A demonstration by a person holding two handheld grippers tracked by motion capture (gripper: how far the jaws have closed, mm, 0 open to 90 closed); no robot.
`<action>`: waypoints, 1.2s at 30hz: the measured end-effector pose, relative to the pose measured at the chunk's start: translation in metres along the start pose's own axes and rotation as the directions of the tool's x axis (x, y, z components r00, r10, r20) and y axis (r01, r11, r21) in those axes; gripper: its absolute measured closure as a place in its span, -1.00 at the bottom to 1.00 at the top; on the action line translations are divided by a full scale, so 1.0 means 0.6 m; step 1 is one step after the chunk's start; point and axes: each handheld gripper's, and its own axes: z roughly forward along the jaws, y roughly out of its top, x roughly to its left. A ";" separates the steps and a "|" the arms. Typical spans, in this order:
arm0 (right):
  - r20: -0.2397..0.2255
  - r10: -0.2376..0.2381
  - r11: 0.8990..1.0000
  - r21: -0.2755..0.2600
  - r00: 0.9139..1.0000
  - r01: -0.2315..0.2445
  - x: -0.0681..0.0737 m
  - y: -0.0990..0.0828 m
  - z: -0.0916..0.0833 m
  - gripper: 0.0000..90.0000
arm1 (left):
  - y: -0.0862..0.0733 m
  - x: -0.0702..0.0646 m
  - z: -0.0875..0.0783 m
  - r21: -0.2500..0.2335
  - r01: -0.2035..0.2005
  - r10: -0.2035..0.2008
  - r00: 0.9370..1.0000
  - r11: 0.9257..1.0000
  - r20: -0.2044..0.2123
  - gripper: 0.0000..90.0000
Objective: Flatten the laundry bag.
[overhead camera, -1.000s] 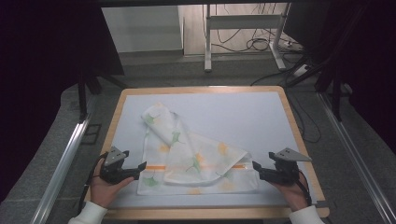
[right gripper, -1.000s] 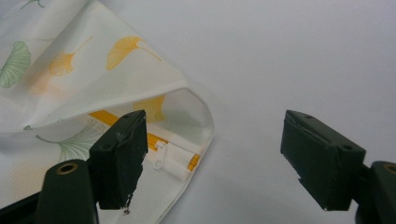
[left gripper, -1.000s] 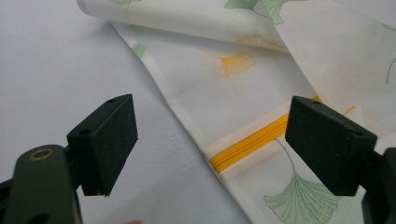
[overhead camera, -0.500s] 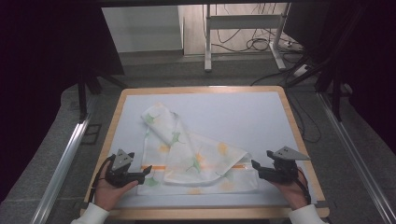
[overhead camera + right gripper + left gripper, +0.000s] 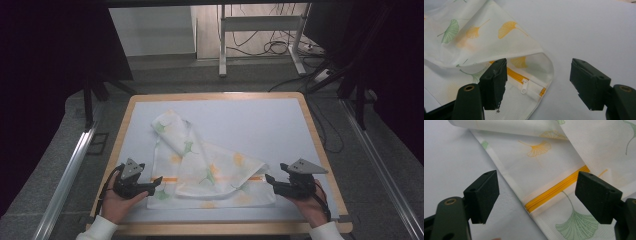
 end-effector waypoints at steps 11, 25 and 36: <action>-0.065 -0.035 0.999 -0.016 0.997 0.034 0.016 0.011 -0.001 -0.25 | 0.002 -0.003 0.004 0.019 -0.013 0.013 1.000 1.000 -0.020 -0.56; -0.148 -0.145 0.988 0.040 0.978 0.152 0.089 0.074 0.050 -0.23 | 0.003 -0.013 0.004 0.026 -0.050 0.050 0.999 0.998 -0.003 -0.52; -0.292 -0.230 0.965 0.055 0.928 0.257 0.189 0.102 0.102 -0.24 | 0.001 -0.014 0.008 0.031 -0.058 0.058 0.998 0.998 -0.007 -0.52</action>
